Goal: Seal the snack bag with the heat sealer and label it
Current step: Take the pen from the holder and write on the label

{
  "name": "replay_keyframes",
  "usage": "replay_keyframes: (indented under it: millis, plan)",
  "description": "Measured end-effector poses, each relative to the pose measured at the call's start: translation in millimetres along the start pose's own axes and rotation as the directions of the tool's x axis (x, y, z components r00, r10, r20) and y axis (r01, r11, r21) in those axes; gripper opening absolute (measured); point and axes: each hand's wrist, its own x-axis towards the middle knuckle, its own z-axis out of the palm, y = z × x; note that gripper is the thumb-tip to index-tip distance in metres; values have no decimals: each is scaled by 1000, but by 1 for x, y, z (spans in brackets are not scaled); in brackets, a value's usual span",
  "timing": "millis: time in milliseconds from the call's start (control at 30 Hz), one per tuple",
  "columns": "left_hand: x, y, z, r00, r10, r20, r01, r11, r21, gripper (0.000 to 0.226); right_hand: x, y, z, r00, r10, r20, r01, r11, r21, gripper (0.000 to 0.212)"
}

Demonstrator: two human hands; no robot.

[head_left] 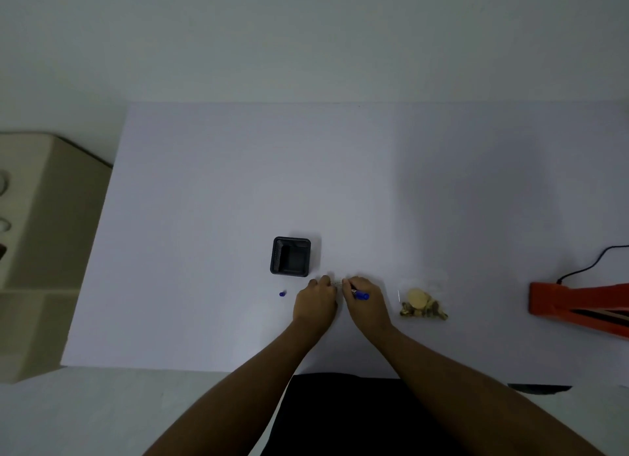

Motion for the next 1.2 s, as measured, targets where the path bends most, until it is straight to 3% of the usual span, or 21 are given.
replay_keyframes:
  millis: [100,233,467,733,1200]
  plan:
    - [1,1,1,1000,-4,-2,4,1000,3,23,0,2,-2,999,23,-38,-23,1000,5,34]
    - [1,1,-2,1000,1,11,-1,1000,0,20,-4,-4,6,998,-49,44,50,999,-14,27]
    - [-2,-1,0,1000,2,13,-3,1000,20,22,-6,-4,9,997,-37,62,36,999,7,26]
    - [-3,0,2,1000,4,12,-4,1000,28,28,-4,-8,6,999,-9,52,8,999,32,26]
    - [3,2,0,999,-31,24,31,999,17,18,-5,-4,5,1000,-5,24,4,999,31,25]
